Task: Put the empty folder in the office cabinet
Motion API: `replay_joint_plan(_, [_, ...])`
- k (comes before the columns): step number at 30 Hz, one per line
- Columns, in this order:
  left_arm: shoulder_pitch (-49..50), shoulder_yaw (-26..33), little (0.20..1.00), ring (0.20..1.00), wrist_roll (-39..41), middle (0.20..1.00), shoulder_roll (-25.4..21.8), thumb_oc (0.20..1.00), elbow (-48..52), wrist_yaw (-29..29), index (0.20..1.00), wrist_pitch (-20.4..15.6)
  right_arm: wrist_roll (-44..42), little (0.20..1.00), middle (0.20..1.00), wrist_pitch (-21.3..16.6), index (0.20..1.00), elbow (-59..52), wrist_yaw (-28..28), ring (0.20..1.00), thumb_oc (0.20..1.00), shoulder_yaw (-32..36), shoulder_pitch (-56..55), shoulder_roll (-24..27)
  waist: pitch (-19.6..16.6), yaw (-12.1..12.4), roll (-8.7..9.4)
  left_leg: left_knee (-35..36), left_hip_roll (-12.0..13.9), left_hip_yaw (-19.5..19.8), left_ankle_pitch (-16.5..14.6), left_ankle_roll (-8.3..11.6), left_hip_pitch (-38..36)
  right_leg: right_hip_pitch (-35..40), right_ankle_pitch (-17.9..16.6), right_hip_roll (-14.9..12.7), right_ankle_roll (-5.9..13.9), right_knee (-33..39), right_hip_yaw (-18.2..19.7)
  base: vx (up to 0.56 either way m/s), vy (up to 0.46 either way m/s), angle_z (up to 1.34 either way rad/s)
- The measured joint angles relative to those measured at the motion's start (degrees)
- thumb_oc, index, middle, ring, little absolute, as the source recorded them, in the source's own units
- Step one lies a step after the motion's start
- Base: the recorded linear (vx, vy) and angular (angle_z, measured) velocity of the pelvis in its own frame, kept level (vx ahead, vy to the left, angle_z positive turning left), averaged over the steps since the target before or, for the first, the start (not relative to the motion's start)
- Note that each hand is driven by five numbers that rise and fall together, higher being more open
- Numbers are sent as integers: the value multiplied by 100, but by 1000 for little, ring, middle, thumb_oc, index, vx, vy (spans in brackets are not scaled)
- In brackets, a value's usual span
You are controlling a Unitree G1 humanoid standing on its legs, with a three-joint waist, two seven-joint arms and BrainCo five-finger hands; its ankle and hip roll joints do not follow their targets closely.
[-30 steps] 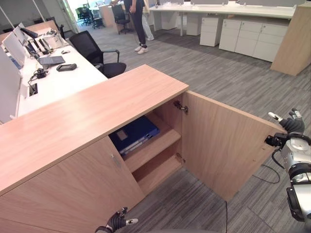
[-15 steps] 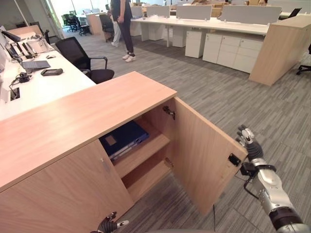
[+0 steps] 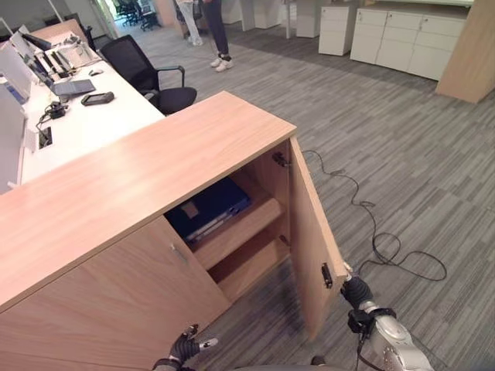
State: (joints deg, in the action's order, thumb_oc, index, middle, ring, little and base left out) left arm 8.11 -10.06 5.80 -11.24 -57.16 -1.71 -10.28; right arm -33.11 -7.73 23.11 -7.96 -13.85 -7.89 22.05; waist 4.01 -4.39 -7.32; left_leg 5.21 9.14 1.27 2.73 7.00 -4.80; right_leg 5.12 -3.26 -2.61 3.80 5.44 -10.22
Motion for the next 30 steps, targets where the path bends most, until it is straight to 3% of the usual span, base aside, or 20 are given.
replay_joint_plan(10, [56, -161, 1000, 1000, 4, 1000, -28, 1000, 14, 103, 1000, 49, -405, 1000, 1000, 93, 1000, -112, -47, 1000, 1000, -619, 381, -111, 16, 329, 75, 47, -32, 495, 12, -42, 203, 90, 98, 5, -16, -10, -474, -24, -12, 26])
replay_joint_plan(15, [-64, -167, 1000, 1000, 58, 1000, -32, 1000, 21, 145, 1000, 44, -405, 1000, 1000, 167, 1000, 315, 238, 1000, 1000, -797, 1171, -182, 36, 550, 50, -31, -76, 926, 223, 135, 420, 123, 154, 44, -3, -4, -875, -45, 8, 44])
replay_joint_plan(17, [-161, -172, 1000, 1000, 74, 1000, -31, 1000, 78, 174, 1000, 37, -407, 1000, 1000, 171, 1000, 732, 403, 1000, 1000, -755, 1614, -181, 64, 687, 70, -369, -207, 1019, 330, 235, 773, 81, 159, 10, -2, -41, -1008, -168, 85, 64])
replay_joint_plan(18, [-249, -190, 1000, 1000, 121, 1000, -34, 1000, 131, 176, 1000, 29, -412, 1000, 1000, 169, 1000, 866, 482, 1000, 1000, -600, 1760, -186, 122, 690, 127, -624, -357, 973, 521, 304, 1074, 53, 183, -75, -36, -25, -1104, -107, 73, 134])
replay_joint_plan(19, [-457, -240, 1000, 1000, 246, 1000, -55, 1000, 166, 172, 1000, 0, -471, 1000, 1000, 165, 1000, 1062, 639, 1000, 1000, -383, 2007, -171, 252, 689, 326, -581, -490, 437, 973, 501, 1262, -8, 92, -350, -274, 3, -1465, -24, 74, 125])
replay_joint_plan(20, [-485, -229, 1000, 1000, 277, 1000, -83, 1000, 105, 162, 1000, 6, -579, 1000, 1000, 168, 1000, 1227, 721, 1000, 1000, -331, 2237, -222, 353, 728, 427, -832, -456, -304, 751, 205, 1341, -2, 69, -458, -294, 3, -1570, 48, 84, 96])
replay_joint_plan(21, [-444, -222, 1000, 1000, 279, 1000, -140, 1000, 76, 148, 1000, 53, -646, 1000, 1000, 161, 1000, 1262, 799, 1000, 1000, -294, 2356, -258, 405, 749, 524, -1112, -365, -664, 582, 45, 1324, 14, 83, -534, -295, 3, -1642, 94, 97, 48])
replay_joint_plan(23, [-333, -222, 1000, 1000, 278, 1000, -231, 1000, 18, 105, 1000, 58, -653, 1000, 1000, 166, 1000, 1374, 835, 1000, 1000, -199, 2447, -347, 423, 726, 594, -1158, -102, -1019, 403, 106, 931, 166, 151, -635, -164, -7, -1812, 120, 106, 60])
replay_joint_plan(25, [-253, -237, 1000, 1000, 277, 1000, -242, 1000, -19, 106, 1000, 58, -687, 1000, 1000, 136, 1000, 1561, 935, 1000, 1000, -26, 2493, -356, 365, 743, 508, -749, 2, -994, 371, 104, 567, 239, 149, -594, -38, -12, -1888, 103, 96, 44])
replay_joint_plan(27, [-204, -290, 1000, 1000, 277, 1000, -273, 1000, -61, 105, 1000, 55, -768, 1000, 1000, 73, 1000, 2041, 1009, 1000, 1000, 170, 2681, -349, 302, 791, 426, -340, -31, -986, 249, -26, 344, 289, 93, -562, 101, -39, -1976, 81, 95, 25])
replay_joint_plan(28, [-246, -348, 1000, 1000, 277, 1000, -317, 1000, -109, 106, 1000, 55, -846, 1000, 1000, 78, 1000, 2394, 1066, 1000, 1000, 277, 2860, -363, 287, 816, 455, -205, -54, -934, 180, -52, 293, 312, 55, -565, 175, -40, -2042, 54, 108, 44])
replay_joint_plan(29, [-317, -402, 1000, 1000, 277, 1000, -498, 1000, -107, 92, 1000, 52, -863, 1000, 1000, 89, 1000, 2862, 1242, 1000, 1000, 559, 3081, -400, 273, 980, 750, -126, -214, -804, 191, -96, 334, 300, 14, -668, 239, -40, -2054, 42, 113, 46])
replay_joint_plan(30, [-361, -392, 1000, 1000, 279, 1000, -556, 1000, -112, 92, 1000, 55, -869, 1000, 1000, 90, 1000, 2935, 1285, 1000, 1000, 590, 3085, -413, 250, 998, 798, -138, -259, -769, 185, -112, 344, 278, 14, -706, 241, -40, -2036, 43, 100, 52])
